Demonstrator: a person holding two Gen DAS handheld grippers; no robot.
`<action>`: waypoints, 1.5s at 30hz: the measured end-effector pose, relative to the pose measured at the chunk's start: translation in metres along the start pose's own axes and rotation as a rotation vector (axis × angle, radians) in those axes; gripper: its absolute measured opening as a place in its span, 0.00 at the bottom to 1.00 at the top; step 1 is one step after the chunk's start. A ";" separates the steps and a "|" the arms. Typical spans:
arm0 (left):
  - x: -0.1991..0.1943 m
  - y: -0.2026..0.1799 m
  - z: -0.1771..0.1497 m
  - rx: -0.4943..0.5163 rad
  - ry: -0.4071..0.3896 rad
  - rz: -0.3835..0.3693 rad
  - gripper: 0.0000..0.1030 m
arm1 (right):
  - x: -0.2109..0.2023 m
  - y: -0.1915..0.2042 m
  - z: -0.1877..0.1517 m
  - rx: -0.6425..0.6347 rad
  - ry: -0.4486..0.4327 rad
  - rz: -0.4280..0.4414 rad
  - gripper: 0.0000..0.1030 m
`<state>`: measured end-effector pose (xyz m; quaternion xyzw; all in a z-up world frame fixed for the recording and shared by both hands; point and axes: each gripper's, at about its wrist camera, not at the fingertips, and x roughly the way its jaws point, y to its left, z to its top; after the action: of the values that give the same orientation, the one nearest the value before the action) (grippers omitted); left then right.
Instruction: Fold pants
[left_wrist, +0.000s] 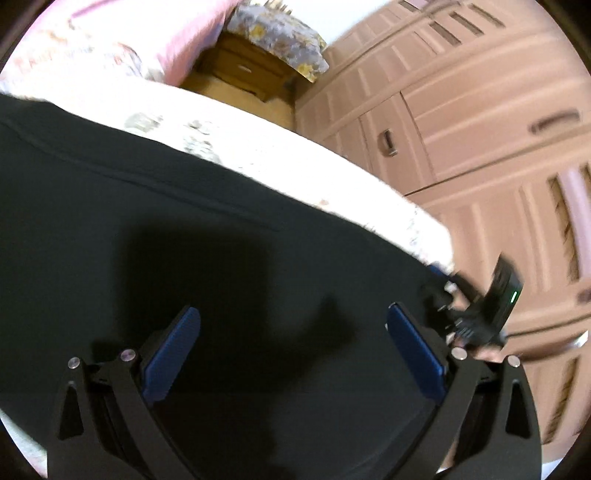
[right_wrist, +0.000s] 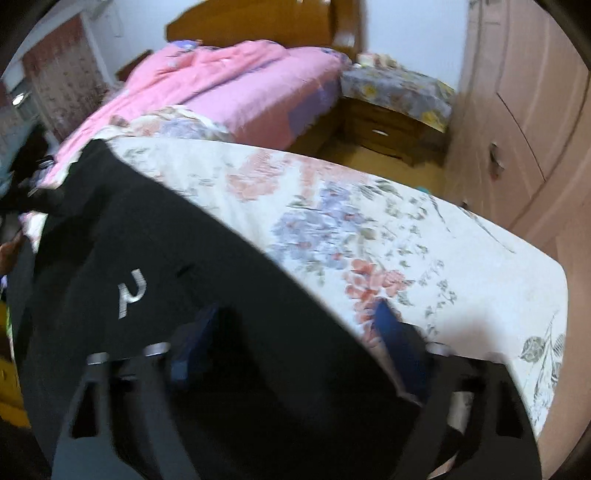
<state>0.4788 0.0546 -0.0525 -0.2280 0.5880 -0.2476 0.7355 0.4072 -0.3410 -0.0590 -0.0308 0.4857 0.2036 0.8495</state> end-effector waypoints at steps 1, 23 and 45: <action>0.004 -0.001 0.005 -0.006 -0.002 -0.009 0.97 | -0.001 0.003 -0.001 -0.009 0.001 0.011 0.33; -0.049 -0.042 -0.035 -0.025 -0.356 0.043 0.09 | -0.126 0.154 -0.116 -0.237 -0.419 -0.333 0.08; -0.159 0.029 -0.390 0.049 -0.756 0.131 0.93 | -0.183 0.167 -0.328 0.384 -0.409 0.046 0.70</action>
<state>0.0709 0.1598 -0.0309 -0.2475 0.2827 -0.1125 0.9199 -0.0039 -0.3282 -0.0538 0.1833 0.3342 0.1291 0.9154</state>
